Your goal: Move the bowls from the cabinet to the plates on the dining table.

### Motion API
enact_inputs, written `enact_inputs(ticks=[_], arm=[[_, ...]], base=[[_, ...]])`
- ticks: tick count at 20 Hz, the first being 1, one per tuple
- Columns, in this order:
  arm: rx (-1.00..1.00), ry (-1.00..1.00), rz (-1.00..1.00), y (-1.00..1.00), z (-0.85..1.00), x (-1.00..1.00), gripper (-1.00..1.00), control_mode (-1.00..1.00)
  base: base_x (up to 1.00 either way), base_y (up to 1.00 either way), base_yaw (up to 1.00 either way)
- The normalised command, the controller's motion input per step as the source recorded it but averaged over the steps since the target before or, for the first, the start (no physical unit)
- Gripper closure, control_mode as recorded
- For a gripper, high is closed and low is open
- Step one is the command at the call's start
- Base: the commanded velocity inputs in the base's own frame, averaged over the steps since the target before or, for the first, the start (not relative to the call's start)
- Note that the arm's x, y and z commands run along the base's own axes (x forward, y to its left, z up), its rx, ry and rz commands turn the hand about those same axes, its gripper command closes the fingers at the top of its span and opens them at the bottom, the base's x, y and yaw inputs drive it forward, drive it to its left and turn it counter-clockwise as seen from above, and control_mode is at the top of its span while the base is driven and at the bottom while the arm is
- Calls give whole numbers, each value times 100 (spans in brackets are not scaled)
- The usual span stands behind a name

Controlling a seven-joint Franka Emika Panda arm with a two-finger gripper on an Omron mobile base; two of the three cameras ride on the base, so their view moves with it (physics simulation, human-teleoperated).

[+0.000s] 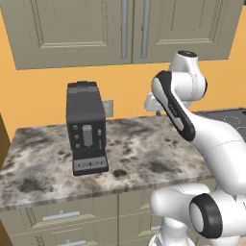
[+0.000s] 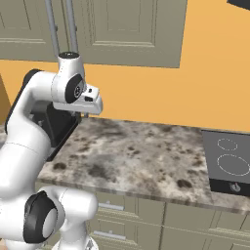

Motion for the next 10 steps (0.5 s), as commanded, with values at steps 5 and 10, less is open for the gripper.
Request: enact_inputs(ticks=[5, 10], arm=[[0, 0, 0, 0, 14, -3, -100, -100], [0, -4, 0, 0, 42, -6, -100, -100]], base=[[0, 0, 0], [0, 0, 0]])
